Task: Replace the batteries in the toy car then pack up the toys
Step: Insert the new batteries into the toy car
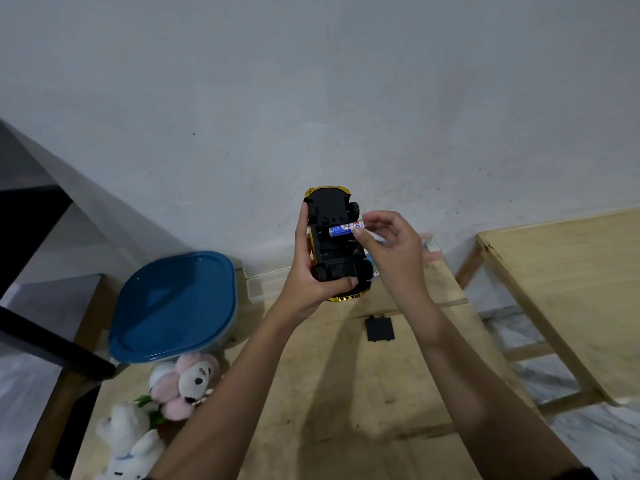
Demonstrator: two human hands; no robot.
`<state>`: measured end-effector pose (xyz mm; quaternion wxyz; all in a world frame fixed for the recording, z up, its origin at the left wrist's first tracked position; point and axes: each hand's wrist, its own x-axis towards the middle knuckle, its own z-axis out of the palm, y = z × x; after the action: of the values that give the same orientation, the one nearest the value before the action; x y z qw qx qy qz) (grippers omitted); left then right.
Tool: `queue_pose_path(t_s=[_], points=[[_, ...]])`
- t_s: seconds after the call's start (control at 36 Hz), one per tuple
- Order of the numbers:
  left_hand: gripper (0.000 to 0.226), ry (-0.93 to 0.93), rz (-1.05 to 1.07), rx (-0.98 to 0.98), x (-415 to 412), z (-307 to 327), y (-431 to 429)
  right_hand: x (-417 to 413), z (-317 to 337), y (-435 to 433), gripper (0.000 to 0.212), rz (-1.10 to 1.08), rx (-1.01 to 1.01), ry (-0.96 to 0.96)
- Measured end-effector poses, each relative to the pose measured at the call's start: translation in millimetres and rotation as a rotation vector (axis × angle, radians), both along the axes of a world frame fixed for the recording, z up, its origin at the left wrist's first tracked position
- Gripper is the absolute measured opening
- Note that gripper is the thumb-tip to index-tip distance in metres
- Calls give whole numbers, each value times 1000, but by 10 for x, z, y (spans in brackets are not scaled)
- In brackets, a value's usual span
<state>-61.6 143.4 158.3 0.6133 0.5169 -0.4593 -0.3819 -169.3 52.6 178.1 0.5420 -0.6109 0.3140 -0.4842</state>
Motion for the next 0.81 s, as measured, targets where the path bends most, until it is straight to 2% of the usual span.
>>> queue_pose_path(t_s=[0.19,0.31,0.61,0.81], points=[[127,-149,-97,75,4,82,-54,-66,-55,6,13,-28,14,2],[132,-235,-46,130,53,110,-87,-73,-89,14,16,-76,-34,9],[128,-183,48,129,-37,-23,-137,-17,-235,-44,10,-220,-136,111],[131,-181,58,108,-77,-121,-198,-38,-293,-68,8,-172,-186,109]])
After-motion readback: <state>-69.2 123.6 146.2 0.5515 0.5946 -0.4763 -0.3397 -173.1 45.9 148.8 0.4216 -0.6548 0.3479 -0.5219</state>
